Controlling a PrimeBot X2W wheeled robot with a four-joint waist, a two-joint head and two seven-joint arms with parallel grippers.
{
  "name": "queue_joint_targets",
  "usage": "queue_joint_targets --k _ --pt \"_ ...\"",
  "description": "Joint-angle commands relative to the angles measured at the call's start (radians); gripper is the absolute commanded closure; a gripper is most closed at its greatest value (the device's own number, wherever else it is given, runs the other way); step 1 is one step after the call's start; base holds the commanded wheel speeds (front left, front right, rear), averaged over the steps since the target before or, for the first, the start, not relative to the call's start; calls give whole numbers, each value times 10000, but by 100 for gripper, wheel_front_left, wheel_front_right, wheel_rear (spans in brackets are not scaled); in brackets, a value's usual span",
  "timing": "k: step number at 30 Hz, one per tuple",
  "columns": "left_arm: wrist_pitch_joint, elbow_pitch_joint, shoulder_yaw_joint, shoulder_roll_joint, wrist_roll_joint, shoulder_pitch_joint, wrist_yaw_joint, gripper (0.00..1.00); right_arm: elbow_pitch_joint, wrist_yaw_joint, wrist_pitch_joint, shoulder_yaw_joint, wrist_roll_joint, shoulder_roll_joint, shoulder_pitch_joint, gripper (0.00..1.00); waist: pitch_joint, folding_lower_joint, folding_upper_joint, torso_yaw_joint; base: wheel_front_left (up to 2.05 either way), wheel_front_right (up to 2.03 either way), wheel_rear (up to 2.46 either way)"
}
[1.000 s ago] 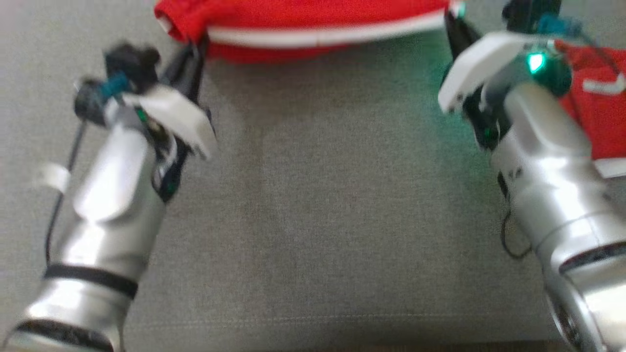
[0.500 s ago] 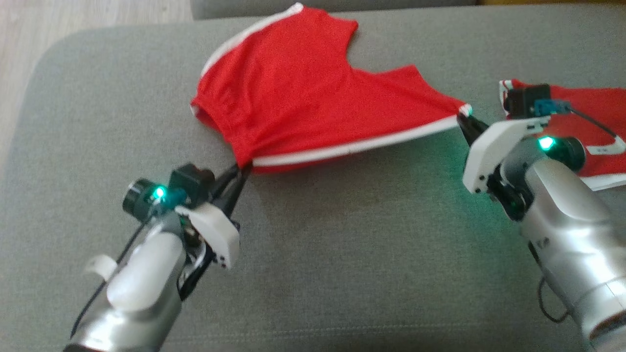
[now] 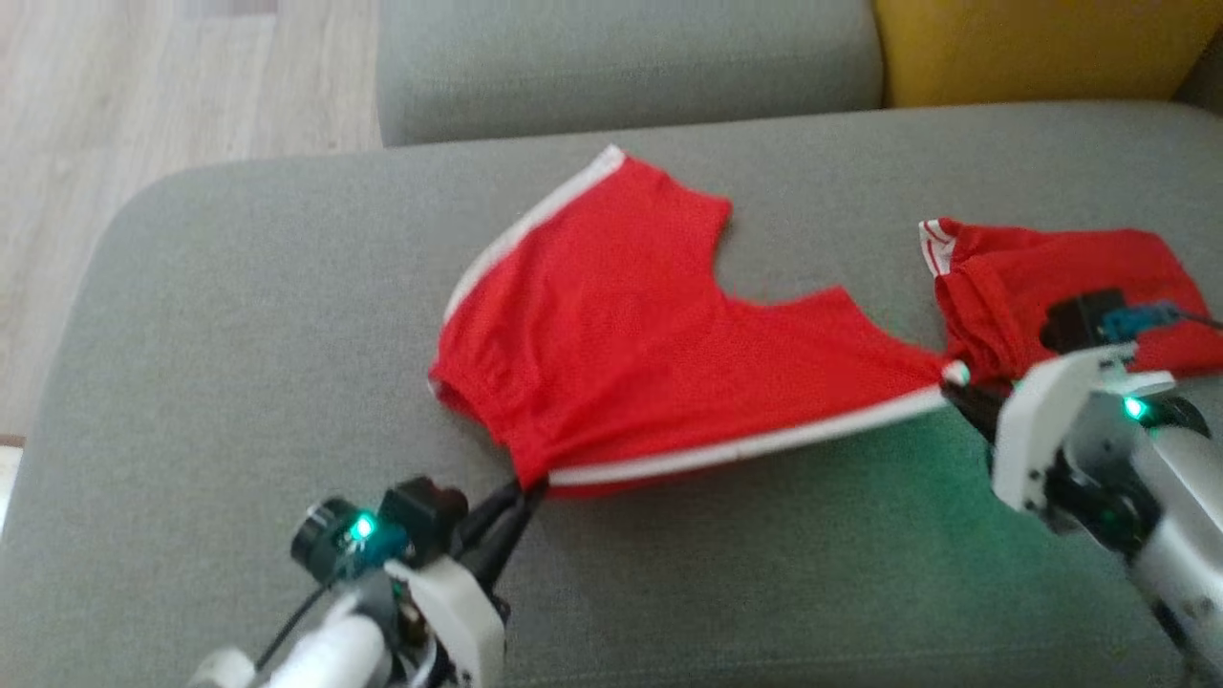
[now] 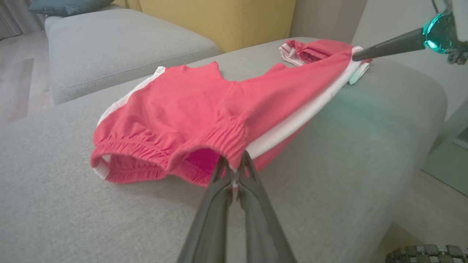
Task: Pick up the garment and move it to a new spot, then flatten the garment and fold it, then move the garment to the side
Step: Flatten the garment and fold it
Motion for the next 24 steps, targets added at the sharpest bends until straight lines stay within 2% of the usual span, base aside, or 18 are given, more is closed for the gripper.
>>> queue_joint_targets --k 1,6,9,12,18,24 --pt "136 -750 419 414 -110 -113 193 100 -659 63 237 -94 193 -590 190 100 -158 1 -1 -16 0 0 0" --pt "833 -2311 280 769 -282 790 504 100 -1952 63 1041 -563 496 -1534 1254 100 -268 1 -1 5 0 0 0" --pt "1305 -3345 31 975 -286 1318 642 100 -2826 63 1673 -1160 577 -2107 2048 100 -284 1 -1 54 0 0 0" --pt "1587 -4073 7 1075 -364 1564 814 100 -3579 63 1988 -2021 408 -2392 2484 100 -223 1 -1 126 0 0 0" --pt "1698 -4540 341 1086 -451 1288 1093 100 -4641 63 2556 -3282 -545 -1903 2465 100 37 1 -1 443 0 0 0" --pt "1665 -4446 594 897 -480 361 997 100 -5120 63 3084 -3680 -1639 -1203 1248 100 781 1 -1 1095 0 0 0"
